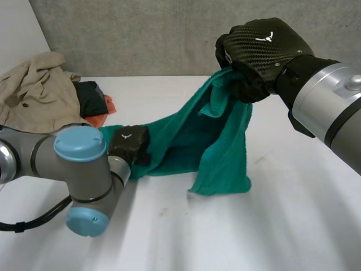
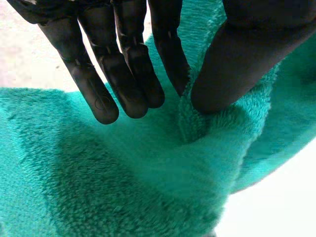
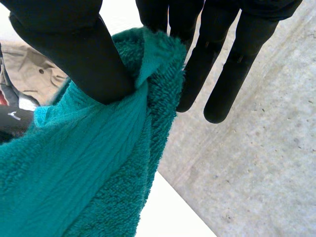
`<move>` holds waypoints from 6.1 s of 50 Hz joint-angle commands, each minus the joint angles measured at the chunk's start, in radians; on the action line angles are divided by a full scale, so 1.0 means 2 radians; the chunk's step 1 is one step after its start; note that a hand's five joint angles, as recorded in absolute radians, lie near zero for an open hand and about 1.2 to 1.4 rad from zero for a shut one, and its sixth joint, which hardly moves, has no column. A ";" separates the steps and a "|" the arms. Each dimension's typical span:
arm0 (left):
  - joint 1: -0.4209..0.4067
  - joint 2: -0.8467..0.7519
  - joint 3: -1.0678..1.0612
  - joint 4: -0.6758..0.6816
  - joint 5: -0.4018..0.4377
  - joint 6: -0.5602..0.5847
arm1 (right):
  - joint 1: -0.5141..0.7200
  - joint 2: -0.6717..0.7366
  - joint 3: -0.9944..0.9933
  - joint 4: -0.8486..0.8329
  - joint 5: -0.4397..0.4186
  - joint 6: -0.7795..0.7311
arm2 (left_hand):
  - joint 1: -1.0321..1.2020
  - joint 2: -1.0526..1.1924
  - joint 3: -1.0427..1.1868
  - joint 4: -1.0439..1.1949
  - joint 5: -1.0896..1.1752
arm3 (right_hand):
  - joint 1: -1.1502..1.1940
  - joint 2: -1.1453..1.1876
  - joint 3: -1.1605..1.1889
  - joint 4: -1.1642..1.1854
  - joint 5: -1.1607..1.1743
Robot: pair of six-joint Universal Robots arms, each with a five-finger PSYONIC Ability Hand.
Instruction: Fold the laundry.
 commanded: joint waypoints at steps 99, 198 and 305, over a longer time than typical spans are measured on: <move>-0.121 -0.032 0.109 -0.028 0.147 -0.151 | 0.094 -0.051 -0.020 -0.167 0.103 -0.311 | 0.122 0.104 0.104 0.102 0.129 | 0.155 0.110 0.101 0.098 0.135; -0.018 0.131 -0.155 -0.041 0.068 0.192 | -0.052 0.219 0.093 -0.186 0.116 -0.224 | -0.382 -0.400 -0.400 -0.402 -0.375 | 0.155 0.110 0.101 0.098 0.135; 0.008 0.037 -0.067 -0.054 0.068 0.237 | -0.050 0.197 0.141 -0.186 0.110 -0.208 | -0.249 -0.267 -0.266 -0.269 -0.241 | 0.155 0.110 0.101 0.098 0.135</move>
